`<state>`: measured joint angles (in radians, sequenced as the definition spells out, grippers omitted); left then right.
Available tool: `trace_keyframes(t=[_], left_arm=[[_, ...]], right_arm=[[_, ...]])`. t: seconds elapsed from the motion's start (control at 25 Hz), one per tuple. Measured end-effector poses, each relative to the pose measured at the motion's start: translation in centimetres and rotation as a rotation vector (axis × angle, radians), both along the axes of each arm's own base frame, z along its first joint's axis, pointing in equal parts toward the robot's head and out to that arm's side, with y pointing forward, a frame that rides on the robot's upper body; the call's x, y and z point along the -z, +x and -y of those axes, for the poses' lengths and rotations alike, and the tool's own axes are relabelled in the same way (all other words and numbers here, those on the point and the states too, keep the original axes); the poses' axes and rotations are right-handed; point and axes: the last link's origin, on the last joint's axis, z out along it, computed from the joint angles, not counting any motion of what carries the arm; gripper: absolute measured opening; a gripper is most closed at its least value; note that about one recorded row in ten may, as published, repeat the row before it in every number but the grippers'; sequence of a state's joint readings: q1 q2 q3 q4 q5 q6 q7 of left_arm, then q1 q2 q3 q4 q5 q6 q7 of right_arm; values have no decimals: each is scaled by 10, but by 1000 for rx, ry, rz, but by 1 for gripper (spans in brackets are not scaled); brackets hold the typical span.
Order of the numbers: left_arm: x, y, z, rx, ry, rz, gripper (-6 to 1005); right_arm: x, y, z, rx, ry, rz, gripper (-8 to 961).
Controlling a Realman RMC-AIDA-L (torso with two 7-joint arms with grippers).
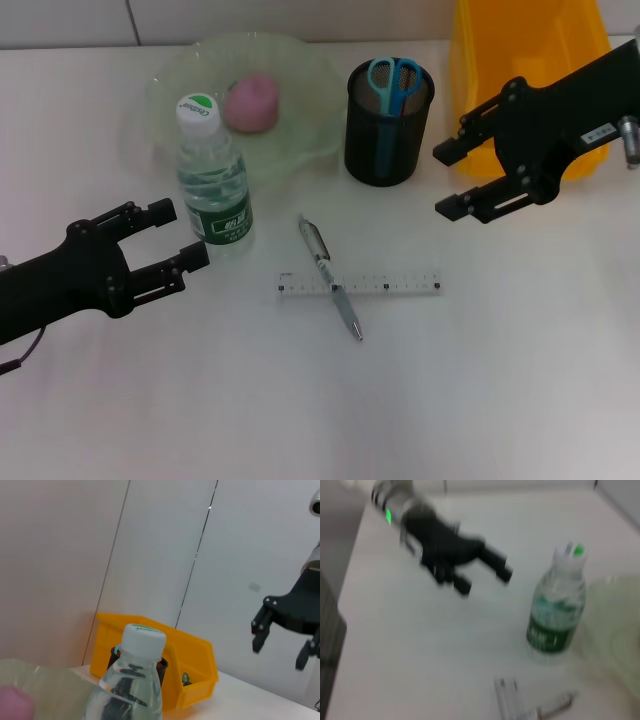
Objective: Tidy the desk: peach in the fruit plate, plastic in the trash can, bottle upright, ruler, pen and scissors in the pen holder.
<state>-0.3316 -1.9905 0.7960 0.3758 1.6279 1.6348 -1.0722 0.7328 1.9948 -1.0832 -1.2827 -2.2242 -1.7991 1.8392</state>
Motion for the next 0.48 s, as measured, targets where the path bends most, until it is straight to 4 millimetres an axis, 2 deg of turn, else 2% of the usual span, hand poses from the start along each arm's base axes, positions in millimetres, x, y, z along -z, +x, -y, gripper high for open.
trace_keyframes(t=[0.04, 0.08, 0.12, 0.16, 0.2, 0.36, 0.48], left_arm=[[0, 0, 0, 0, 0, 0, 784], [1, 0, 0, 1, -1, 2, 784], [1, 0, 0, 1, -1, 2, 784], [1, 1, 0, 0, -2, 5, 784], [1, 1, 0, 0, -2, 5, 784], [4, 2, 1, -1, -5, 13, 784], [5, 4, 2, 1, -9, 20, 784]], right_arm=[[11, -7, -3, -28, -21, 99, 596], [11, -7, -3, -28, -21, 99, 596], [19, -11, -4, -43, -32, 145, 596], [39, -15, -6, -73, -62, 216, 596], [39, -15, -6, -73, -62, 216, 596], [80, -13, -10, -93, -152, 315, 597], [92, -11, -13, -91, -172, 317, 597]])
